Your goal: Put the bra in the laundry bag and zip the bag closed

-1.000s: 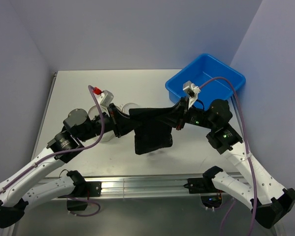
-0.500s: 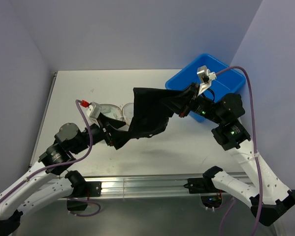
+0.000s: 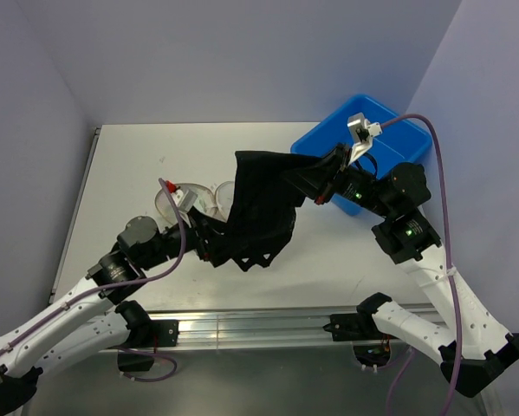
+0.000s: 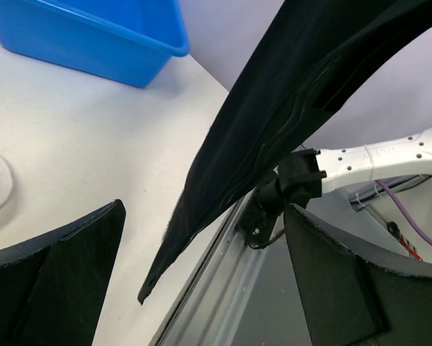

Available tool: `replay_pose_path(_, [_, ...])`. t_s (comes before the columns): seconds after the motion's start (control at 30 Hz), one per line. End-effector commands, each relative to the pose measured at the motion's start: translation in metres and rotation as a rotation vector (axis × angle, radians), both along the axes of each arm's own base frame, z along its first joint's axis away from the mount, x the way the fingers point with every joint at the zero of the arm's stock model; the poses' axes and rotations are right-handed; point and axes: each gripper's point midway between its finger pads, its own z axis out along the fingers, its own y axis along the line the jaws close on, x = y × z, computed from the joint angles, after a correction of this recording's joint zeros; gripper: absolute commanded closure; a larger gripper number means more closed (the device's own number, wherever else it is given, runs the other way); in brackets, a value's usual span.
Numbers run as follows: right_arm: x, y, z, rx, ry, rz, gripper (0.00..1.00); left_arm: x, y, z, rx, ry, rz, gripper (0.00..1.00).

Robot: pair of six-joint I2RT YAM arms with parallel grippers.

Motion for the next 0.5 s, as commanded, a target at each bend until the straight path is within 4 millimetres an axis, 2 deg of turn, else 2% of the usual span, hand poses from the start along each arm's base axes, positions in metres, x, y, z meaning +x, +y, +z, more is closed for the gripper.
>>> replay_pose_path(0.0, [-0.004, -0.003, 0.025, 0.057, -0.048, -0.003, 1.00, -0.008, -0.014, 0.009, -0.057, -0.020, -0.090, 0.02])
replay_pose_path(0.07, [0.000, -0.002, 0.020, 0.052, -0.034, -0.015, 1.00, -0.009, -0.018, 0.012, -0.070, -0.029, -0.110, 0.09])
replay_pose_path(0.2, [0.003, -0.004, 0.014, 0.058, -0.039, -0.036, 1.00, -0.009, -0.025, 0.013, -0.094, -0.021, -0.138, 0.80])
replay_pose_path(0.33, [0.015, -0.008, -0.003, 0.021, -0.049, -0.104, 1.00, -0.015, -0.030, 0.021, -0.137, -0.020, -0.181, 0.96])
replay_pose_path(0.37, [0.011, -0.011, -0.001, 0.026, -0.086, -0.107, 1.00, -0.015, -0.031, 0.022, -0.149, 0.002, -0.181, 0.99])
replay_pose_path(0.47, [0.005, -0.017, -0.001, 0.021, -0.212, -0.126, 1.00, -0.014, -0.033, 0.022, -0.176, 0.050, -0.178, 1.00])
